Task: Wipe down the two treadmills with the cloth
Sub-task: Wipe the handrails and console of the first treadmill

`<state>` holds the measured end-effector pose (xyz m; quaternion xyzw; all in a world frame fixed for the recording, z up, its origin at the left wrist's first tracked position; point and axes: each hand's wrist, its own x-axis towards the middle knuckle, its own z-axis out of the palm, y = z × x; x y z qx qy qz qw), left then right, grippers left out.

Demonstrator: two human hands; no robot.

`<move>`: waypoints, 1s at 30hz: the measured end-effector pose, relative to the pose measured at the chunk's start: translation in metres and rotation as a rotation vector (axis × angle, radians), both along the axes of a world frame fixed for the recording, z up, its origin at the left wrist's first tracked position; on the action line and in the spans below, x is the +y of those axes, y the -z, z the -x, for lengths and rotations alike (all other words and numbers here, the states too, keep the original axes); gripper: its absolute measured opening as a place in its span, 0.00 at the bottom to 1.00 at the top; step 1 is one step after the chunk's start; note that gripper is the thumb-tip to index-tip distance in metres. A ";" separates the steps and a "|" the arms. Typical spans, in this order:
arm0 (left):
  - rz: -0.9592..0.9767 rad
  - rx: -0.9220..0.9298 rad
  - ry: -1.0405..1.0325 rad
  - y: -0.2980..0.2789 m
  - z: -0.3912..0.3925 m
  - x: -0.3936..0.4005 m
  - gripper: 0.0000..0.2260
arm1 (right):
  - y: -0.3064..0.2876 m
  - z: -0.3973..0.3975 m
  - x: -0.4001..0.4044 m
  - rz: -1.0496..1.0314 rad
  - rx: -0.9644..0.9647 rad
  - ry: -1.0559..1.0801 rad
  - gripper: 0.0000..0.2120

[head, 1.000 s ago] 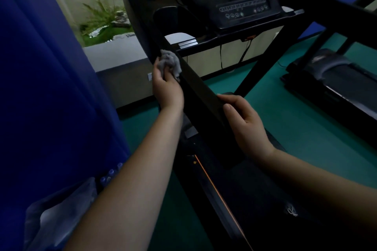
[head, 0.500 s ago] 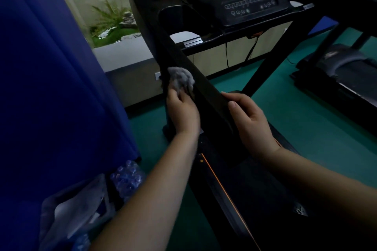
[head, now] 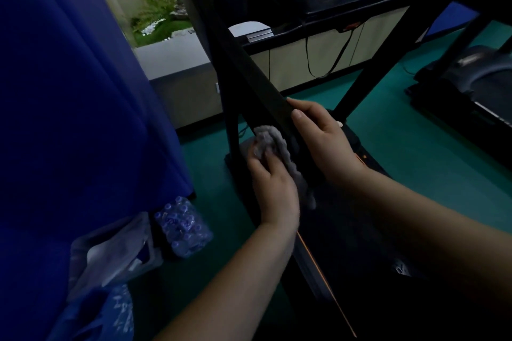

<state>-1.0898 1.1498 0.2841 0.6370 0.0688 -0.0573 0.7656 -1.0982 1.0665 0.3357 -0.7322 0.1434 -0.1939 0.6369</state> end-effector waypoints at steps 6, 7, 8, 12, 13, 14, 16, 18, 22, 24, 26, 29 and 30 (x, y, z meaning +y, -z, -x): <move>-0.067 0.115 0.002 0.013 0.018 0.003 0.17 | 0.003 0.003 -0.006 -0.044 0.019 -0.061 0.15; -0.066 0.127 0.011 0.016 0.027 0.006 0.16 | 0.003 0.003 -0.007 -0.048 0.017 -0.059 0.15; -0.058 0.128 0.028 0.017 0.036 0.010 0.16 | 0.004 0.003 -0.007 -0.055 0.014 -0.059 0.15; 0.141 0.248 0.027 0.019 0.043 0.026 0.11 | 0.006 0.002 -0.008 -0.066 0.015 -0.077 0.15; 0.231 0.336 0.012 0.023 0.036 0.025 0.11 | 0.006 0.002 -0.009 -0.056 0.020 -0.083 0.15; 0.311 0.421 0.010 0.024 0.031 0.022 0.12 | 0.006 0.002 -0.010 -0.052 0.023 -0.090 0.16; 0.415 0.596 0.116 0.023 0.023 0.014 0.16 | 0.007 0.002 -0.010 -0.053 0.023 -0.093 0.16; 0.424 0.717 0.187 0.013 0.019 0.007 0.18 | 0.005 0.003 -0.010 -0.041 0.022 -0.089 0.16; 0.580 0.769 0.256 0.013 0.016 0.007 0.22 | 0.001 0.004 -0.010 0.020 0.011 -0.072 0.17; 0.571 0.764 0.228 0.007 0.018 0.012 0.16 | 0.001 0.004 -0.009 0.031 0.006 -0.056 0.17; 0.544 0.802 0.223 0.007 0.017 0.016 0.14 | 0.001 0.005 -0.007 0.032 0.003 -0.039 0.16; 0.559 0.790 0.242 0.007 0.021 0.028 0.22 | 0.001 0.005 -0.005 0.037 0.002 -0.019 0.16; 0.553 0.776 0.254 0.005 0.023 0.035 0.24 | 0.002 0.006 -0.004 0.044 0.007 -0.010 0.16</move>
